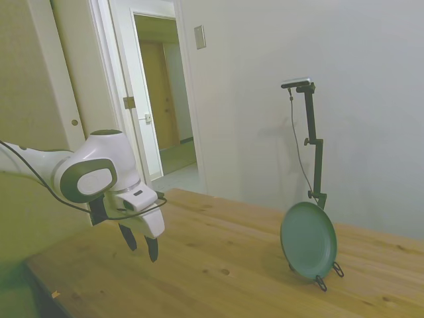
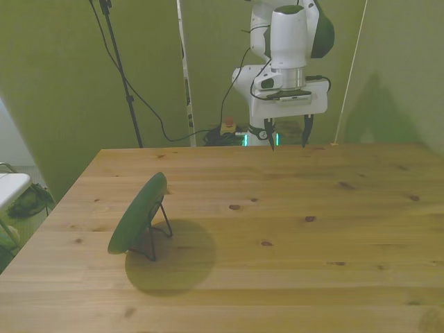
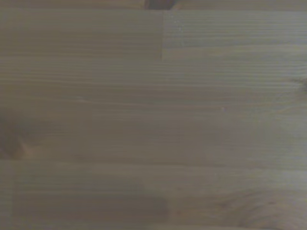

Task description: Unload the plate

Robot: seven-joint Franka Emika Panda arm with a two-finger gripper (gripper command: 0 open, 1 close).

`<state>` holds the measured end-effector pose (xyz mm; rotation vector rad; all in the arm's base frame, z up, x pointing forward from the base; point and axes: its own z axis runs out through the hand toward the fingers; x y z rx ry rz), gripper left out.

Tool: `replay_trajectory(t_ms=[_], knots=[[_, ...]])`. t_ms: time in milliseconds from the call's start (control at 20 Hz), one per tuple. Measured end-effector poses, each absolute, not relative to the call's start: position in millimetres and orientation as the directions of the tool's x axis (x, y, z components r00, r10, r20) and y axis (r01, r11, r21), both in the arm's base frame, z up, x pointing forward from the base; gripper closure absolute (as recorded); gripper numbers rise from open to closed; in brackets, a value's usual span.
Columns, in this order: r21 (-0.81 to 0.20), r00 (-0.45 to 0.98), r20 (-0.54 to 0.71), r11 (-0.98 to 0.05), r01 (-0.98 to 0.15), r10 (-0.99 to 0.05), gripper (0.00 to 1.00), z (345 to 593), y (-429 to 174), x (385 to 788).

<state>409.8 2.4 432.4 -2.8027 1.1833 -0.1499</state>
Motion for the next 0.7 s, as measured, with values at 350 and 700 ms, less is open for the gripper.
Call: replay_trajectory(t_ms=[350, 700], knots=[[-0.175, 0.596, 0.121, -0.608, -0.775, -0.794, 0.0, 468, -58, 419], [-0.26, 0.415, 0.267, -0.48, -0.838, -0.87, 0.0, 544, -174, 446]])
